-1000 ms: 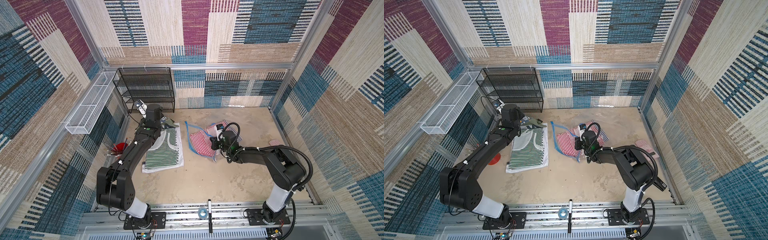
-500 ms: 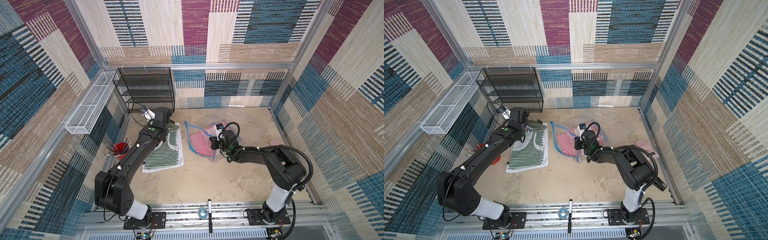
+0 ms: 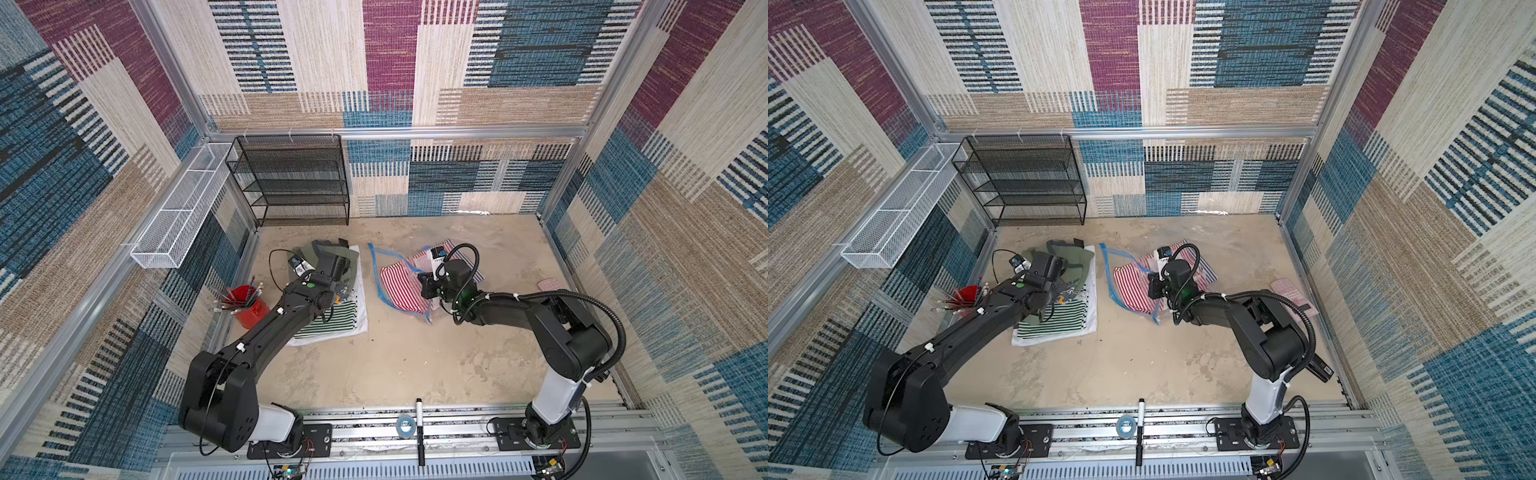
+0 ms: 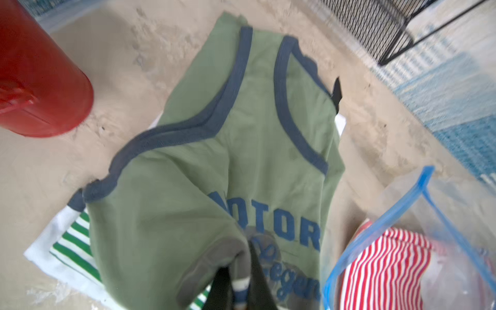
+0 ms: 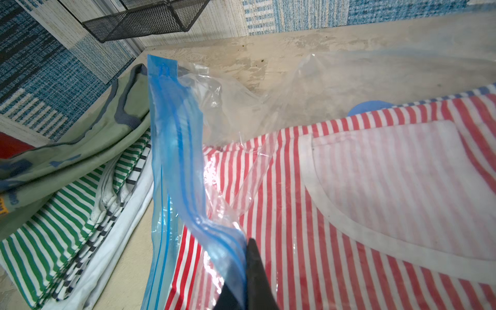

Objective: Take the tank top out of the vacuum bag
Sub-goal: Place the tank top on the tank top.

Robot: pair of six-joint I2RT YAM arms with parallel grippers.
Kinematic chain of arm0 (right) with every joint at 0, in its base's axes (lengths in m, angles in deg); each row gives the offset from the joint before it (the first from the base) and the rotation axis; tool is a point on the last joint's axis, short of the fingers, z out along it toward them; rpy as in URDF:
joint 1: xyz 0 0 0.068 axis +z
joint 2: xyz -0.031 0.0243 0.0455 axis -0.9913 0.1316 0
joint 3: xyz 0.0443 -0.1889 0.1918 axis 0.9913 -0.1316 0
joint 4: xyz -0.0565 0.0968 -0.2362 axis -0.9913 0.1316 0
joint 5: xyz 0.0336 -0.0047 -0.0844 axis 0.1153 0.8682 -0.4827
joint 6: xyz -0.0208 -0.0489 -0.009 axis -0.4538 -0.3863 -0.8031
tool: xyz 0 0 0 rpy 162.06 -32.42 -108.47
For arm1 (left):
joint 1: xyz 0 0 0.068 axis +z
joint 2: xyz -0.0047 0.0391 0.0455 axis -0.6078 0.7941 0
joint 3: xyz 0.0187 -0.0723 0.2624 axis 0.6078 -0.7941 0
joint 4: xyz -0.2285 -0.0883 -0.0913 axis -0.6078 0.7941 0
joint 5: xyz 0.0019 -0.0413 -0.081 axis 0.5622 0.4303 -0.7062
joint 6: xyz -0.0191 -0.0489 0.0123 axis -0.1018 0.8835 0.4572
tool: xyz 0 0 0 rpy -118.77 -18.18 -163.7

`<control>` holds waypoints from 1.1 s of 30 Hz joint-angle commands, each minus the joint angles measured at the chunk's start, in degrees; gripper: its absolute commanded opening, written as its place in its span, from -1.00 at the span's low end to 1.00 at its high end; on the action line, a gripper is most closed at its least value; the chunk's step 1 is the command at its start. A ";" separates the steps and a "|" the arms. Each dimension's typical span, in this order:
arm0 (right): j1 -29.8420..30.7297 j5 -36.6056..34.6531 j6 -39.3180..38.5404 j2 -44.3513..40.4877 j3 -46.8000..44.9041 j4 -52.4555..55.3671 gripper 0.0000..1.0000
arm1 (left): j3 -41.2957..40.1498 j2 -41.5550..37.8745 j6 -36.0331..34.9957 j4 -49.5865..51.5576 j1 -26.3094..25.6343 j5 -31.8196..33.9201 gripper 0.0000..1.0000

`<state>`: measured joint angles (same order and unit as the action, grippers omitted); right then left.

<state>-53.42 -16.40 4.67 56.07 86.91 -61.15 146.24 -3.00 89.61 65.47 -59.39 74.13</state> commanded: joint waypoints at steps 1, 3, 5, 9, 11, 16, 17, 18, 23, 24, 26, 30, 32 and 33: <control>0.07 0.48 0.28 0.27 0.50 -0.36 -1.00 | -1.67 0.66 -4.50 -0.19 -0.27 -7.89 -0.94; 0.07 0.38 0.29 0.44 0.52 -0.29 -1.00 | -2.70 1.44 -6.80 -0.06 -0.63 -10.51 -0.87; 0.07 0.43 0.28 0.44 0.55 -0.29 -1.00 | -3.15 2.62 -9.41 -0.05 -0.95 -13.58 -0.81; 0.03 0.40 0.22 0.48 0.61 -0.28 -1.00 | -3.03 5.92 -13.92 3.50 -1.49 -18.53 -0.66; 0.07 0.44 0.21 0.54 0.65 -0.23 -1.00 | -2.78 6.77 -18.70 4.51 -1.64 -23.06 -0.58; 0.07 0.51 0.09 0.74 0.77 -0.14 -1.00 | -4.57 1.55 -26.41 6.41 -2.04 -29.94 -0.34; 0.05 0.58 0.23 0.79 0.79 -0.13 -1.00 | -4.63 -0.27 -27.40 7.43 -1.96 -29.56 -0.31; 0.08 0.60 0.16 0.80 0.80 -0.01 -1.00 | -4.29 -2.41 -28.14 9.32 -2.03 -28.29 -0.29; 0.12 0.60 0.07 1.08 1.04 0.12 -1.00 | -7.06 -15.40 -27.73 14.17 -1.78 -16.17 -0.36; 0.03 0.52 0.05 1.06 1.04 0.13 -1.00 | -8.27 -18.08 -27.13 14.74 -1.14 -12.85 -0.37; 0.04 0.65 0.07 1.06 0.99 0.11 -1.00 | -9.78 -21.30 -27.26 15.75 0.82 -9.07 -0.38; 0.08 1.18 0.21 1.14 1.06 0.11 -1.00 | -11.48 -20.86 -27.40 17.11 7.62 -9.86 -0.45; 0.07 1.14 0.24 1.10 1.09 0.19 -1.00 | -11.36 -18.50 -26.93 16.76 9.41 -11.55 -0.47; 0.07 1.14 0.23 0.99 1.11 0.34 -1.00 | -11.35 -17.24 -26.53 16.12 9.85 -11.61 -0.49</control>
<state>-53.42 -15.81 4.69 57.05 87.61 -60.39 135.07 -22.09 64.65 81.01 -50.71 62.07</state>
